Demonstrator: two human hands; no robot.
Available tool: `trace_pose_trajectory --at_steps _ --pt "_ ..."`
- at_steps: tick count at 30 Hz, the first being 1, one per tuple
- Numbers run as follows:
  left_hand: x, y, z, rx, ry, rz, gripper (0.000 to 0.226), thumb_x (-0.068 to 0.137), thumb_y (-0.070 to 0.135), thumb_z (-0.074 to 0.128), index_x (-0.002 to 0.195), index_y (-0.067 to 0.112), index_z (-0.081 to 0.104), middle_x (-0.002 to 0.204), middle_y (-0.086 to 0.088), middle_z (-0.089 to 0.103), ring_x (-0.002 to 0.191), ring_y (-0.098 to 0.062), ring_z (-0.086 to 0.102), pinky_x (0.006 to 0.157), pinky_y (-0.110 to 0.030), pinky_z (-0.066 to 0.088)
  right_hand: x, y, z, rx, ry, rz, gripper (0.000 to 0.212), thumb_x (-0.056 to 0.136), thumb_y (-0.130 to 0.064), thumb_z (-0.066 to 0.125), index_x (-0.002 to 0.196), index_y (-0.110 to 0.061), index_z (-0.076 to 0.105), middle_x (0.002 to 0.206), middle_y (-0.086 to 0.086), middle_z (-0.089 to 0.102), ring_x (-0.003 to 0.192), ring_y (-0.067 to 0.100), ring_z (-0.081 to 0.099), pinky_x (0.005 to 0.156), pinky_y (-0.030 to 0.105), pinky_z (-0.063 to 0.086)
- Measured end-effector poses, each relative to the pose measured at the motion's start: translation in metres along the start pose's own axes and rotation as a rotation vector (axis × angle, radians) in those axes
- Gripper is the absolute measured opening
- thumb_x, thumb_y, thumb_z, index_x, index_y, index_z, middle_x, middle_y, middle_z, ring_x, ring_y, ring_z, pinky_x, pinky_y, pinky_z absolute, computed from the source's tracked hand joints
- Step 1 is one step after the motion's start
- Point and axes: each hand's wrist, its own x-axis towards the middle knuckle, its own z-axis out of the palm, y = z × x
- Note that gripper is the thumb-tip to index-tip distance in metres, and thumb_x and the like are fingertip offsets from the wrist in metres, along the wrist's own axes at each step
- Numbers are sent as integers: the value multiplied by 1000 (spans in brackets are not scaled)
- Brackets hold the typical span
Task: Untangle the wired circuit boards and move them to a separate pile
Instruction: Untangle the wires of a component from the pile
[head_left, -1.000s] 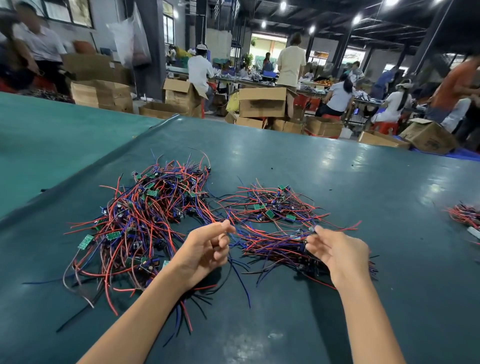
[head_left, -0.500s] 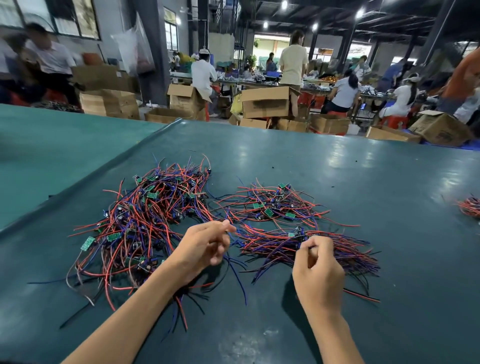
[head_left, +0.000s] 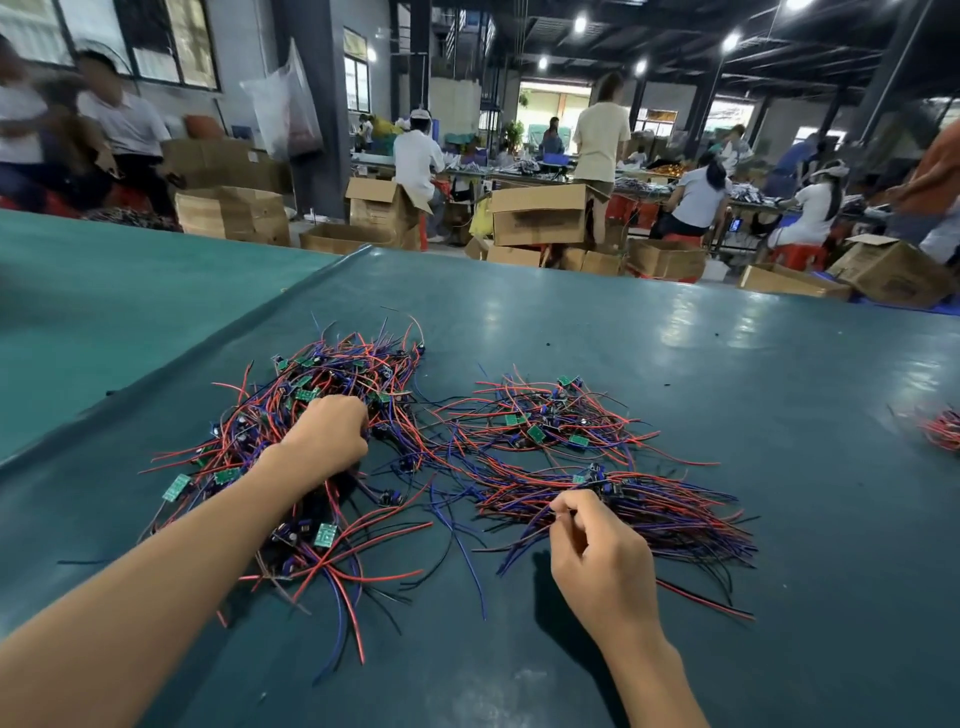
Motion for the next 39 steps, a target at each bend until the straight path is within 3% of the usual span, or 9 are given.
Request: trace_pose_trajectory --at_steps 5,8,12,14,18,21,31,35,39 --pt "-10 2 -25 -301 102 -46 32 84 15 65 115 11 72 104 -8 74 91 -24 64 85 -30 51 0 3 0 7 -16 27 23 77 6 75 87 -13 71 68 -19 50 52 1 40 52 10 31" --pt "-22 4 -50 -441 248 -78 32 85 16 64 116 13 73 107 -8 75 92 -19 64 90 -26 48 0 5 1 0 -34 35 19 81 2 75 88 -15 70 66 -19 50 52 -5 39 53 9 29" --pt "-51 24 -89 -595 534 -24 23 89 18 66 110 19 77 97 3 77 85 -10 69 88 -21 49 2 5 3 13 -26 17 20 82 4 74 87 -15 69 67 -13 61 52 2 51 49 17 44" --pt "-67 36 -107 -762 560 -11 19 92 18 68 107 23 77 91 7 77 81 -7 70 81 -22 54 1 5 3 2 -20 6 20 81 5 74 87 -14 70 68 -9 66 52 8 58 46 27 51" --pt "-96 62 -128 -1608 143 46 16 90 4 67 102 10 77 95 -5 77 81 -9 69 75 -22 59 0 5 2 -22 -22 30 20 80 2 76 88 -16 72 69 -12 68 52 5 58 47 23 48" --pt "-105 74 -125 -1860 -53 3 22 80 4 68 100 6 76 100 -10 76 82 -15 68 74 -28 61 0 6 3 -19 -35 27 19 81 1 76 89 -16 72 70 -11 69 54 7 60 47 27 50" --pt "-99 87 -101 -2079 -240 -27 21 80 -1 67 93 8 81 97 -9 74 80 -15 72 71 -25 59 0 4 2 0 -37 64 20 79 3 77 87 -15 73 68 -12 67 52 9 56 52 21 46" --pt "-96 88 -98 -2077 -261 15 22 80 -1 68 97 6 80 100 -10 74 83 -15 72 73 -26 59 1 4 0 2 -45 73 19 80 2 76 88 -15 73 67 -12 66 53 3 50 53 21 44" --pt "-86 94 -96 -1991 -327 -12 25 77 1 72 100 2 79 103 -13 72 89 -20 70 75 -26 60 1 4 0 3 -54 46 20 79 4 77 87 -14 73 69 -10 69 54 9 60 53 22 49"
